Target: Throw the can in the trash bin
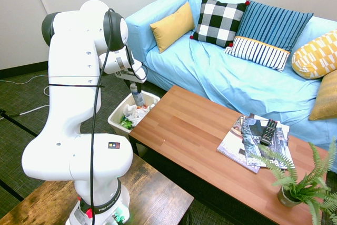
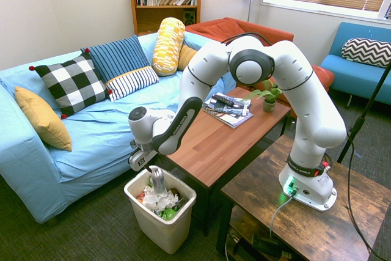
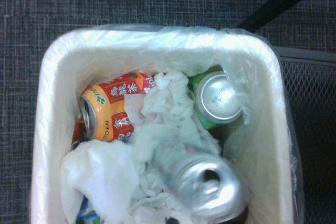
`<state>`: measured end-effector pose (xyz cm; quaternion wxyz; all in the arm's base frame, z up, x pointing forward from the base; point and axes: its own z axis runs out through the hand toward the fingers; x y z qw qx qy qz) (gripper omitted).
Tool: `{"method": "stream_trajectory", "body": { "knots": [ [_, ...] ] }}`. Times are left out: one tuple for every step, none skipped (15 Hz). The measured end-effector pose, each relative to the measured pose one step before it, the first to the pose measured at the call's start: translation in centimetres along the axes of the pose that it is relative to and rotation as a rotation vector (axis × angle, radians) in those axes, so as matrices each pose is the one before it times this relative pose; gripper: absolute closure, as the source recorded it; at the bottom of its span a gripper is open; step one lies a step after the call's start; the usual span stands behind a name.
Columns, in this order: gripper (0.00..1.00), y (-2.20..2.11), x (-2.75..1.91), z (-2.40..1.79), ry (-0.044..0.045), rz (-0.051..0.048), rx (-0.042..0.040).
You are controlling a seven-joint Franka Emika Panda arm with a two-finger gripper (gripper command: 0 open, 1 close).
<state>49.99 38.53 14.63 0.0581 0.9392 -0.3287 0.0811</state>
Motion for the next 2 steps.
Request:
{"method": "stream_trajectory", "body": {
  "knots": [
    [0.0,-0.144,0.078,-0.179,0.00194,0.00078,-0.00023],
    [0.0,-0.114,0.078,-0.144,0.00181,0.00077,-0.00054]
  ]
}}
